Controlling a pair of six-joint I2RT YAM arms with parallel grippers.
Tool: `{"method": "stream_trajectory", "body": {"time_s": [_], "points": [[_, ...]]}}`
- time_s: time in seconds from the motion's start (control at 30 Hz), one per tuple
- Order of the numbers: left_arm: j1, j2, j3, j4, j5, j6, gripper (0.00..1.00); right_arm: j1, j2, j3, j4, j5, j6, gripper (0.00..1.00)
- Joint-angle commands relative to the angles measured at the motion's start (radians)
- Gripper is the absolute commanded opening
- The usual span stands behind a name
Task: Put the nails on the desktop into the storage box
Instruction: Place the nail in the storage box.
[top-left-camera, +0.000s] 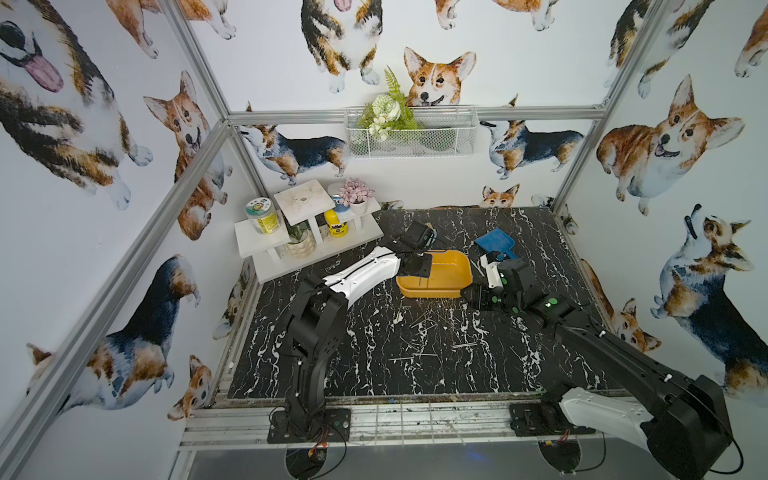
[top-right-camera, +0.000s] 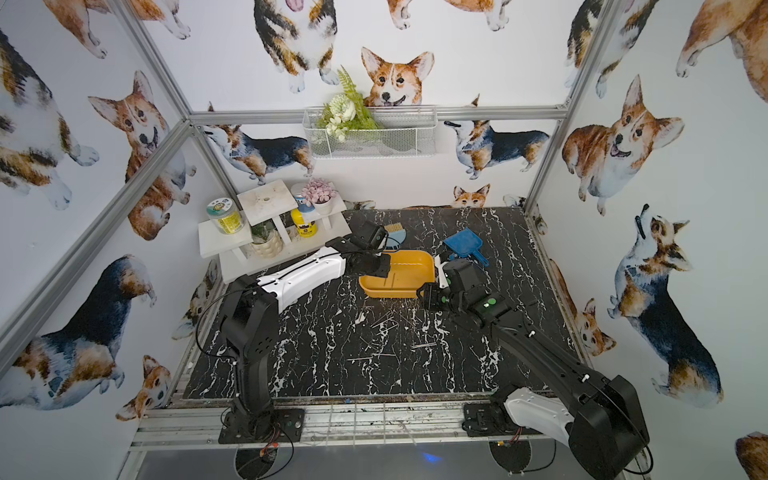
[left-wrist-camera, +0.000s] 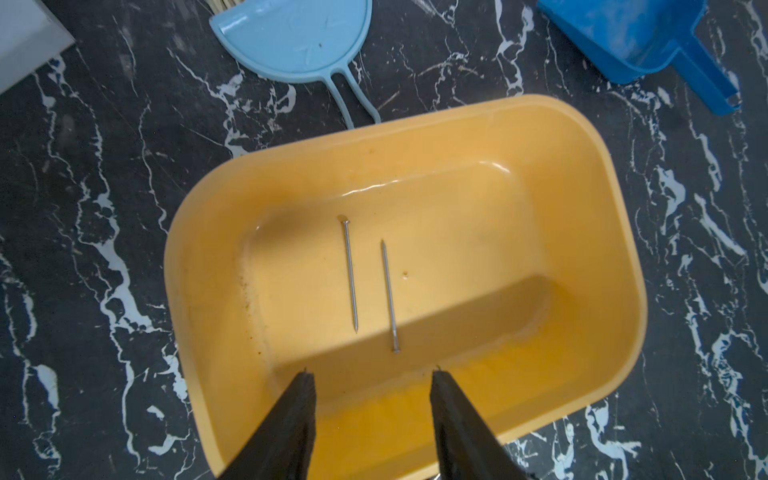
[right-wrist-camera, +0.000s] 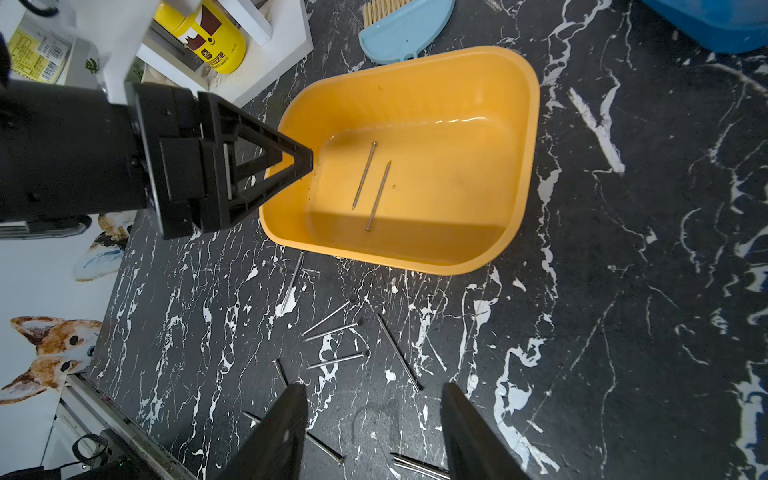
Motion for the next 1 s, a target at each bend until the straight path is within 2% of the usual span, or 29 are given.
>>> {"method": "stream_trajectory", "body": {"time_s": [0.0,0.23,0.63,0.97], "points": [[0.001,-0.021,0.008,0.015,-0.019,-0.009,0.56,0.001,-0.007,0.012,-0.027,0.009,-0.029,0.56],[0.000,-0.150,-0.087,0.041,-0.037,-0.047,0.59,0.001,-0.036,-0.007,-0.058,0.010,-0.050,0.56],[-0.001,-0.439,-0.423,0.101,-0.058,-0.140,0.60,0.012,-0.073,-0.072,-0.058,-0.015,-0.031,0.53],[-0.014,-0.530,-0.654,0.218,-0.061,-0.156,0.59,0.070,-0.075,-0.079,-0.052,0.012,-0.001,0.53]]}}
